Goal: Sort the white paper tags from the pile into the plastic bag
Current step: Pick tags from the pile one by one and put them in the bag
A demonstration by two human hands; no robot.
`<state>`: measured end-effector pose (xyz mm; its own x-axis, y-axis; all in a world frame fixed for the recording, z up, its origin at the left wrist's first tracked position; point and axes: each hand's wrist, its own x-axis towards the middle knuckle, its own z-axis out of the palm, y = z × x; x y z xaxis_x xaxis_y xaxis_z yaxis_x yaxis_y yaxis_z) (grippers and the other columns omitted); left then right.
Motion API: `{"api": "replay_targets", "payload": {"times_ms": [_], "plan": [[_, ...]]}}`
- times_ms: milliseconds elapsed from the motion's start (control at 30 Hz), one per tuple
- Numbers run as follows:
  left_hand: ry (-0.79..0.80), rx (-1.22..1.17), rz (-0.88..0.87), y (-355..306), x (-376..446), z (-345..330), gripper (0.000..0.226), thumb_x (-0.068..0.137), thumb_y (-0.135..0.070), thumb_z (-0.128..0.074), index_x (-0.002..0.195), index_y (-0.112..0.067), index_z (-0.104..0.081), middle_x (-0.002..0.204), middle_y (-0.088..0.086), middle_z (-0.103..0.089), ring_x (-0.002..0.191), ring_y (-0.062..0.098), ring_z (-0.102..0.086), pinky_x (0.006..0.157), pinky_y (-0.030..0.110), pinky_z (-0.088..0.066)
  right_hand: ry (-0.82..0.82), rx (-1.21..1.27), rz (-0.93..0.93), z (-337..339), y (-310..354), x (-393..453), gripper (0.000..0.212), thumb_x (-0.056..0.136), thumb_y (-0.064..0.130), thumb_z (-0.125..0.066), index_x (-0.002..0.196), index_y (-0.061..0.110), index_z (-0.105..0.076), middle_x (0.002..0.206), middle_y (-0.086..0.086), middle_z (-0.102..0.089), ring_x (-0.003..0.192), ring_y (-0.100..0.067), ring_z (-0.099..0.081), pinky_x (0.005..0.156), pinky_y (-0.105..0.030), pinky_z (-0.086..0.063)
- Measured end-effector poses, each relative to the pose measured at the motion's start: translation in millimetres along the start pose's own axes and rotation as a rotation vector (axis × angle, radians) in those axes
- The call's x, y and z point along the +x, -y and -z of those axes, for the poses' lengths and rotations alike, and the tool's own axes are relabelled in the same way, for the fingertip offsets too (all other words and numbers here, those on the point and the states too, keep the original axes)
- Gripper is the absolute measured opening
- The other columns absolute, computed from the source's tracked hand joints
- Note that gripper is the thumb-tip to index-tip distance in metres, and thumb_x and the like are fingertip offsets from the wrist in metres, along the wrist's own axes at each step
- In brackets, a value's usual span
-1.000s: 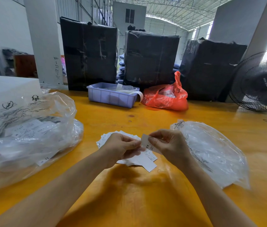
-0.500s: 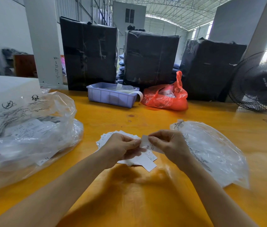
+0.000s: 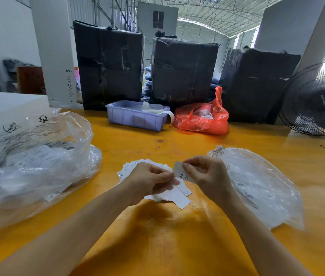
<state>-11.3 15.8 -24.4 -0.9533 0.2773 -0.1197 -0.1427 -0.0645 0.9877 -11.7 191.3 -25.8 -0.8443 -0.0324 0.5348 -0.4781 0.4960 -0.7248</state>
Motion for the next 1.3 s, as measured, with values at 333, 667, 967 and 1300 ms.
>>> {"api": "replay_targets", "payload": {"times_ms": [333,667,967,1300], "plan": [[-0.011,0.008,0.0,0.8,1.5,1.2,0.013,0.085,-0.012,-0.066,0.086,-0.001,-0.071,0.079,0.009,-0.074,0.058,0.008,-0.066,0.056,0.017,-0.052,-0.038,-0.119,0.113,-2.1,-0.9,-2.3,0.005,0.081,0.009,-0.071,0.083,0.011,-0.075,0.073,0.009,-0.068,0.069,0.003,-0.062,0.059,-0.007,-0.044],[-0.046,-0.009,-0.006,1.2,2.7,1.6,0.012,0.086,-0.012,-0.065,0.086,-0.001,-0.071,0.076,0.009,-0.074,0.055,0.007,-0.065,0.051,0.015,-0.051,-0.036,-0.051,0.061,-0.4,-0.3,-0.1,0.007,0.082,0.006,-0.07,0.081,0.012,-0.075,0.072,0.007,-0.069,0.067,0.003,-0.063,0.059,-0.009,-0.045],[-0.018,-0.023,-0.007,1.3,2.8,0.7,0.01,0.086,-0.012,-0.065,0.085,-0.004,-0.071,0.078,0.009,-0.074,0.057,0.008,-0.066,0.054,0.015,-0.053,-0.011,0.028,-0.009,-1.9,2.3,-0.4,0.006,0.082,0.006,-0.07,0.083,0.009,-0.075,0.073,0.006,-0.069,0.064,0.005,-0.062,0.057,-0.009,-0.045],[-0.049,-0.019,-0.038,1.6,3.4,2.5,0.012,0.087,-0.012,-0.064,0.087,-0.002,-0.071,0.081,0.008,-0.075,0.062,0.009,-0.068,0.055,0.017,-0.053,-0.061,0.076,-0.043,0.5,2.5,0.7,0.012,0.081,0.0,-0.068,0.076,0.011,-0.073,0.067,0.007,-0.067,0.059,0.006,-0.061,0.055,-0.008,-0.044]]}}
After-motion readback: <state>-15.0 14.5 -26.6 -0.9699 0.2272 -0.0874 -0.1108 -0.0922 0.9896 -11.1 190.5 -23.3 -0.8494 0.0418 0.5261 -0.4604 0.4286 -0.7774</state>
